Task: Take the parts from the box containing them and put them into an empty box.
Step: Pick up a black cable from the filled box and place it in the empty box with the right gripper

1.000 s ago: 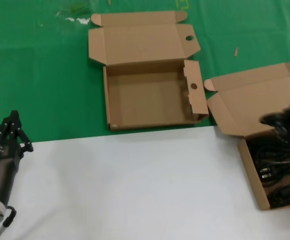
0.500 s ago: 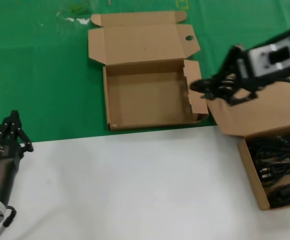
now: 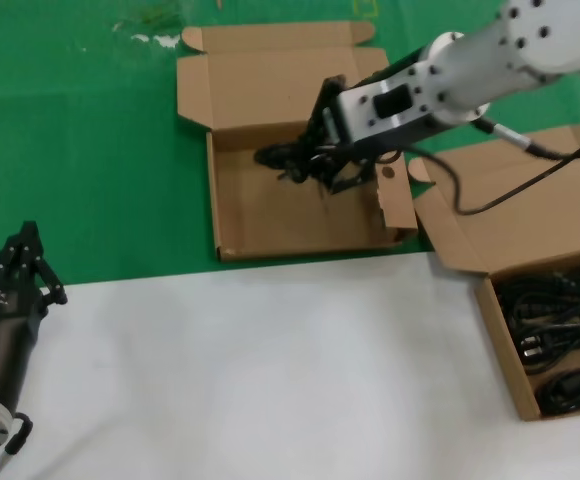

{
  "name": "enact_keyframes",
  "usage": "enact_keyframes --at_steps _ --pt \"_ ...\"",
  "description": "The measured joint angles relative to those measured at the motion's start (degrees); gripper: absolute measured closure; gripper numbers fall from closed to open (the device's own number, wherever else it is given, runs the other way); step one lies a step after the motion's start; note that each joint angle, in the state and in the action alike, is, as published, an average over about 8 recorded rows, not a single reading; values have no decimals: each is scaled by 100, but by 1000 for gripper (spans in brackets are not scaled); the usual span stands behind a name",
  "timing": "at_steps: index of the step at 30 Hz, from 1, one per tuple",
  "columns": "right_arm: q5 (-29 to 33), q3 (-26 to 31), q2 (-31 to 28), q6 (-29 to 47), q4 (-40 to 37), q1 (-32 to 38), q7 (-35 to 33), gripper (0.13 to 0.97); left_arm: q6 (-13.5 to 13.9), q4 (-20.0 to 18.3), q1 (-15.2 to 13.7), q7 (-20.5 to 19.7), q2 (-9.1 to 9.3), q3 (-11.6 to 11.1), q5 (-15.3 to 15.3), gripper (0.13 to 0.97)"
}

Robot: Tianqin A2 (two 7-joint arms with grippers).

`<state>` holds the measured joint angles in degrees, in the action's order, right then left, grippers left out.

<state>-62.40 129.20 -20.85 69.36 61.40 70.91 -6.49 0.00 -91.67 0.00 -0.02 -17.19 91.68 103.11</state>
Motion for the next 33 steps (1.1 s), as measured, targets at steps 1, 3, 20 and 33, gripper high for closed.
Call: enact_keyframes --at_steps 1,3,20,33 --pt "17 28 100 -88 -139 15 -53 947 0 0 0 0 0 0 0 957" --pt "47 82 291 -261 -423 39 -170 947 0 0 0 0 0 0 0 957" --pt "-58 260 1200 -1240 -2380 176 -1455 933 0 0 0 0 0 0 0 957" --pt "-265 165 1384 -1487 -3083 323 -1922 846 0 0 0 0 0 0 0 957"
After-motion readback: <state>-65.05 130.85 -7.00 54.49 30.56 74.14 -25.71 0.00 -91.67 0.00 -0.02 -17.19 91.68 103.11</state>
